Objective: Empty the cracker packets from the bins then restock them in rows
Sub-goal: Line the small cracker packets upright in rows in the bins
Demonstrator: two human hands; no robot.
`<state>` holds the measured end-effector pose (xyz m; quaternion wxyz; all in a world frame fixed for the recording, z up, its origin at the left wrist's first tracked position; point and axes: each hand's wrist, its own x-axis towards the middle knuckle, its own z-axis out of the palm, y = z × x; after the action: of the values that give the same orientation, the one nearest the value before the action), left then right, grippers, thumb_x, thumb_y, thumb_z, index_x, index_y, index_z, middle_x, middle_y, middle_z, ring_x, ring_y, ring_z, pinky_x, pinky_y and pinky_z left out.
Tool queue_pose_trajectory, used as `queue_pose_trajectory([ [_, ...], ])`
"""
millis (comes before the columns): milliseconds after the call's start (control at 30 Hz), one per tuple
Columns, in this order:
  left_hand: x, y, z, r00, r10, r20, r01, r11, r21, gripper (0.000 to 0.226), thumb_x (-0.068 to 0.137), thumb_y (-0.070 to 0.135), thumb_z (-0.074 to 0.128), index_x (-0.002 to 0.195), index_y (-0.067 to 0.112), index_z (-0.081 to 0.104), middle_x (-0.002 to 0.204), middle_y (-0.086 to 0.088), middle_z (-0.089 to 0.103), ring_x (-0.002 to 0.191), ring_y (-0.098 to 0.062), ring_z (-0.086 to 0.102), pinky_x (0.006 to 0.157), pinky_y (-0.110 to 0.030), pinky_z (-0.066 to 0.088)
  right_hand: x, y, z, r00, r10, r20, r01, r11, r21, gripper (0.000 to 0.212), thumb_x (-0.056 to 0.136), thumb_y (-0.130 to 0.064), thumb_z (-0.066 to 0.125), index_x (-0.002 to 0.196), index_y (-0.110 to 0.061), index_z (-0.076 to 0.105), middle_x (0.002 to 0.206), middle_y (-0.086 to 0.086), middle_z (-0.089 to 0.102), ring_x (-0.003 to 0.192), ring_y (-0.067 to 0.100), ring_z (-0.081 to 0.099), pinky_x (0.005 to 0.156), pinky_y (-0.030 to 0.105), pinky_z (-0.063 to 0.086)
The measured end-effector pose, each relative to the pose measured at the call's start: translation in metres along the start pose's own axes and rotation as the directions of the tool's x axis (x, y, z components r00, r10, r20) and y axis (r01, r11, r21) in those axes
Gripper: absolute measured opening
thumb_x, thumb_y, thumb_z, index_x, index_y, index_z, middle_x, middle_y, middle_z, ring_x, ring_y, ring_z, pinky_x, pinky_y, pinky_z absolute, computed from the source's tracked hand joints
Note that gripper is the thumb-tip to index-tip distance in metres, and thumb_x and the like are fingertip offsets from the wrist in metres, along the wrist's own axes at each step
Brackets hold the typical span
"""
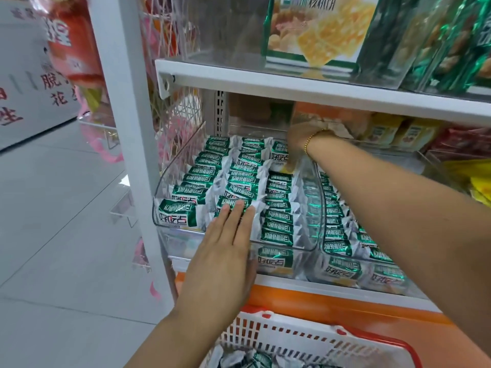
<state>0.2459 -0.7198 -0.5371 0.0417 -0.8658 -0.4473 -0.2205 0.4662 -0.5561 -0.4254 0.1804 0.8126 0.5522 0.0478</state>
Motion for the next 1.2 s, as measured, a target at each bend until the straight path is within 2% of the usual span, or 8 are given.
queue_pose_trajectory([
  [300, 0.0, -0.003, 0.005, 1.0, 0.014, 0.022, -0.013, 0.998, -0.055, 0.084, 0.075, 0.024, 0.074, 0.147, 0.012, 0.032, 0.152, -0.007, 0.035, 0.14, -0.025, 0.032, 0.11, -0.042, 0.014, -0.002, -0.008, 0.011, 0.98, -0.026, -0.196, 0.04, 0.997, 0.07, 0.031, 0.093, -0.013, 0.059, 0.12, 0.002, 0.057, 0.106, 0.014, 0.064, 0.098, 0.027, 0.063, 0.086, 0.033, 0.052],
  [467, -0.003, 0.003, 0.0, 1.0, -0.017, -0.008, 0.015, 0.975, -0.223, 0.07, 0.089, 0.02, 0.061, 0.149, 0.014, 0.026, 0.156, -0.006, 0.025, 0.144, -0.022, 0.02, 0.114, -0.03, 0.005, -0.033, 0.007, -0.003, 0.967, -0.164, -0.193, 0.207, 0.952, 0.226, 0.041, 0.092, -0.018, 0.063, 0.126, 0.002, 0.052, 0.117, 0.016, 0.062, 0.096, 0.027, 0.061, 0.078, 0.032, 0.052],
  [533, -0.005, 0.014, -0.009, 0.993, -0.012, -0.117, -0.026, 0.95, -0.312, 0.054, 0.09, 0.02, 0.057, 0.141, 0.011, 0.041, 0.142, -0.01, 0.043, 0.134, -0.022, 0.036, 0.111, -0.027, 0.026, -0.071, 0.021, -0.015, 0.943, -0.266, -0.199, 0.316, 0.903, 0.29, 0.042, 0.089, -0.034, 0.066, 0.116, -0.003, 0.056, 0.106, 0.01, 0.062, 0.085, 0.022, 0.056, 0.064, 0.029, 0.044],
  [667, -0.018, 0.036, -0.021, 0.972, 0.036, -0.231, -0.147, 0.862, -0.485, 0.02, 0.091, 0.032, 0.046, 0.083, 0.017, 0.056, 0.077, 0.009, 0.052, 0.071, -0.005, 0.047, 0.06, -0.016, 0.036, -0.167, 0.061, -0.005, 0.85, -0.48, -0.218, 0.526, 0.749, 0.402, 0.035, 0.089, -0.044, 0.062, 0.08, -0.01, 0.055, 0.065, -0.004, 0.044, 0.054, 0.008, 0.036, 0.05, 0.014, 0.033],
  [800, -0.045, 0.058, 0.002, 0.985, 0.172, 0.017, -0.155, 0.921, -0.358, 0.037, 0.091, 0.041, 0.04, 0.058, 0.027, 0.03, 0.048, 0.011, 0.03, 0.043, -0.006, 0.031, 0.042, -0.021, 0.023, -0.223, 0.078, 0.062, 0.755, -0.655, 0.026, 0.569, 0.675, 0.47, 0.036, 0.084, -0.047, 0.064, 0.077, -0.012, 0.059, 0.063, 0.0, 0.05, 0.055, 0.01, 0.041, 0.054, 0.022, 0.035],
  [900, -0.072, 0.066, 0.03, 0.918, 0.204, 0.341, -0.132, 0.966, -0.223, 0.042, 0.094, 0.042, 0.042, 0.057, 0.024, 0.034, 0.049, 0.006, 0.038, 0.046, -0.012, 0.04, 0.048, -0.028, 0.038, -0.243, 0.069, 0.133, 0.666, -0.714, 0.215, 0.523, 0.653, 0.547, 0.03, 0.088, -0.043, 0.064, 0.091, -0.013, 0.063, 0.079, 0.0, 0.06, 0.067, 0.011, 0.049, 0.059, 0.023, 0.04],
  [1067, -0.125, 0.058, 0.083, 0.624, 0.108, 0.774, 0.052, 0.982, -0.179, 0.021, 0.092, 0.031, 0.051, 0.076, 0.017, 0.053, 0.075, -0.004, 0.053, 0.066, -0.02, 0.05, 0.053, -0.023, 0.03, -0.252, 0.048, 0.281, 0.649, -0.621, 0.439, 0.341, 0.754, 0.562, 0.042, 0.093, -0.035, 0.059, 0.101, 0.006, 0.064, 0.087, 0.022, 0.06, 0.065, 0.022, 0.05, 0.064, 0.031, 0.045],
  [1200, -0.171, 0.054, 0.12, 0.459, -0.009, 0.888, 0.203, 0.975, -0.095, 0.015, 0.094, 0.026, 0.051, 0.082, 0.019, 0.045, 0.08, 0.0, 0.049, 0.077, -0.016, 0.048, 0.056, -0.02, 0.031, -0.264, 0.052, 0.378, 0.65, -0.544, 0.531, 0.312, 0.828, 0.466, 0.02, 0.09, -0.022, 0.064, 0.083, -0.003, 0.062, 0.063, 0.006, 0.045, 0.053, 0.019, 0.042, 0.056, 0.031, 0.04],
])
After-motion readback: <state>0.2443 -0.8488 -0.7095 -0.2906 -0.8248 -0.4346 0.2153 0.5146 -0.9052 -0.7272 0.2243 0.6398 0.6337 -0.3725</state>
